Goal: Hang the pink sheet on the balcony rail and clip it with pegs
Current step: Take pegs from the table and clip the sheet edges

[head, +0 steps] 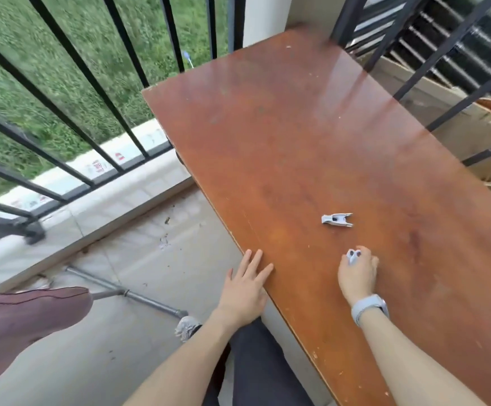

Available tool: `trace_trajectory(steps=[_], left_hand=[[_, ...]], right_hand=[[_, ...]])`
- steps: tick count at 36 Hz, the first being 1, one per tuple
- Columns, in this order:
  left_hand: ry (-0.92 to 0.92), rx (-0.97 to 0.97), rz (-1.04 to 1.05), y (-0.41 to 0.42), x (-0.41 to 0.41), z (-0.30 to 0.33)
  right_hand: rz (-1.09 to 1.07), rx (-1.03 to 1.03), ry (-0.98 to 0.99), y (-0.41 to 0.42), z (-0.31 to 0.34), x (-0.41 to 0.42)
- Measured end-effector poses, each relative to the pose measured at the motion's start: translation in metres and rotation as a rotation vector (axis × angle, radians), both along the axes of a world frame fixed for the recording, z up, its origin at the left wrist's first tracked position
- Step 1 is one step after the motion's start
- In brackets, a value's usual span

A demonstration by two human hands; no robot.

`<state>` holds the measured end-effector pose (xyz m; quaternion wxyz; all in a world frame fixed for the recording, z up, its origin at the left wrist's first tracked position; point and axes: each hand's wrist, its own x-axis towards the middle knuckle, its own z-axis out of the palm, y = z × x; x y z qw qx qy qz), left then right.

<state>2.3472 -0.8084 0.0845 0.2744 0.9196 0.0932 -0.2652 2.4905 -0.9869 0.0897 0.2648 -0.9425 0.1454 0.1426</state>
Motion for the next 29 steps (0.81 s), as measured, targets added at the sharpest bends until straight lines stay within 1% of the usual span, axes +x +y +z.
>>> trace_trajectory(steps=[3,7,10,13,18,20,22,23,25,29], left_hand=[[-0.003,-0.011,0.103,0.005,0.003,0.010],[-0.009,0.008,0.422,0.021,-0.016,0.025],[-0.001,0.006,0.648,0.045,-0.052,0.034],[-0.031,0.063,0.846,0.076,-0.105,0.044],[-0.115,0.253,1.130,0.121,-0.224,0.064],[-0.196,0.338,1.236,0.135,-0.281,0.069],[-0.275,0.391,1.361,0.145,-0.346,0.069],[-0.276,0.375,1.422,0.147,-0.379,0.071],[-0.277,0.403,1.551,0.147,-0.444,0.075],[-0.280,0.527,1.758,0.138,-0.576,0.088]], right_hand=[[0.127,0.128,-0.021,0.020,0.009,-0.016],[0.349,0.293,0.060,0.067,0.021,-0.047],[0.476,0.359,0.155,0.115,0.032,-0.071],[0.633,0.427,0.216,0.170,0.051,-0.104],[1.008,0.481,0.221,0.258,0.078,-0.190],[1.165,0.501,0.232,0.290,0.087,-0.238],[1.314,0.502,0.264,0.318,0.093,-0.295],[1.385,0.495,0.271,0.331,0.096,-0.326],[1.510,0.528,0.266,0.353,0.099,-0.393],[1.705,0.567,0.360,0.381,0.113,-0.536]])
